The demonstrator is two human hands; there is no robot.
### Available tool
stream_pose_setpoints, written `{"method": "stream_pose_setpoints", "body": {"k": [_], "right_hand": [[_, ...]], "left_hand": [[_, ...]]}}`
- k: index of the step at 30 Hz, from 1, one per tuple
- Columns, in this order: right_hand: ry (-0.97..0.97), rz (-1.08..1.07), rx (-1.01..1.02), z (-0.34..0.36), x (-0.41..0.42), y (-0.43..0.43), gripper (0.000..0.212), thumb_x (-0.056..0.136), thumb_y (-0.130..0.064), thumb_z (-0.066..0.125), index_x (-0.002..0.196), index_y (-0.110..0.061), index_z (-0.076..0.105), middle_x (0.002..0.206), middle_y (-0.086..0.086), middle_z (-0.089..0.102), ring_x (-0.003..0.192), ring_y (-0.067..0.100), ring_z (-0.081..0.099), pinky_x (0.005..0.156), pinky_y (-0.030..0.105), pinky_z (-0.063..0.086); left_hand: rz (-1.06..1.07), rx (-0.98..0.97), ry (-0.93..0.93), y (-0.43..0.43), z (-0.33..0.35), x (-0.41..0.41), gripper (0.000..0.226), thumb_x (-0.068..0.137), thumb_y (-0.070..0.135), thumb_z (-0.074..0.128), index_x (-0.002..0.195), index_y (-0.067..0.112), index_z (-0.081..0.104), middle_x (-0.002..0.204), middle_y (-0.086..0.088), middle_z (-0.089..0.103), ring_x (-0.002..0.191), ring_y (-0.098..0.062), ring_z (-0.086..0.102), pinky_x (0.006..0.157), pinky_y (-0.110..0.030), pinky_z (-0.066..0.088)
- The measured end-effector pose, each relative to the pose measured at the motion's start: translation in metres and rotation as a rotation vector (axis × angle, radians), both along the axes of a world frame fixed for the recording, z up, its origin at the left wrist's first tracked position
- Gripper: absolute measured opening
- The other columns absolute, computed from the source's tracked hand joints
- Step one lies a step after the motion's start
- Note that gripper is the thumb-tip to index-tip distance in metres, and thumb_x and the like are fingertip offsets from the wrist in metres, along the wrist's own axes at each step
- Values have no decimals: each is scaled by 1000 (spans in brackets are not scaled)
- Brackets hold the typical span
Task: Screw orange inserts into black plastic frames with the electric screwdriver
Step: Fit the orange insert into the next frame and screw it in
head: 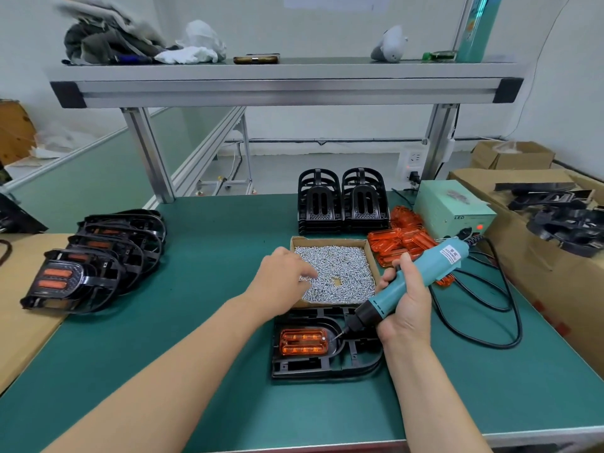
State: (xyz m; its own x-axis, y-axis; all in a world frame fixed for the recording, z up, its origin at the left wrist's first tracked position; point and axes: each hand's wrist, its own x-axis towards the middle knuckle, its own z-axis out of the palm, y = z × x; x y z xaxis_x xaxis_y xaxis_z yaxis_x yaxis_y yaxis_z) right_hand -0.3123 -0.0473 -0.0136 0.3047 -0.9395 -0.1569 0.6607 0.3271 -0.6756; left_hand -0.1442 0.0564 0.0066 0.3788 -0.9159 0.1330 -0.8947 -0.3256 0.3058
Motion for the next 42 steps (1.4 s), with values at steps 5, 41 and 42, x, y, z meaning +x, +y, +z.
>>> {"method": "stream_pose_setpoints", "body": {"k": [5,41,42], "right_hand": [[9,-6,-6,-1,1,-1,15,90,-27,72,89,-17,61,69,-2,56,58,7,51,55,17,45],[36,-18,-8,2,4,-2,14,91,-24,72,89,-17,60,68,-3,56,58,6,51,56,17,44],[33,-19,-5,3,4,-2,13,92,-24,71,90,-17,60,69,-3,56,58,6,51,56,17,44]], "left_hand": [[-89,155,20,-21,-1,-3,32,91,28,69,122,36,69,106,6,68,108,-16,45,94,-35,41],[10,-340,710,17,-10,-36,20,88,13,62,69,20,61,67,8,57,65,-9,48,68,-23,43],[9,-338,739,21,-10,-36,18,88,13,64,71,19,63,68,7,58,66,-9,49,69,-23,43]]}}
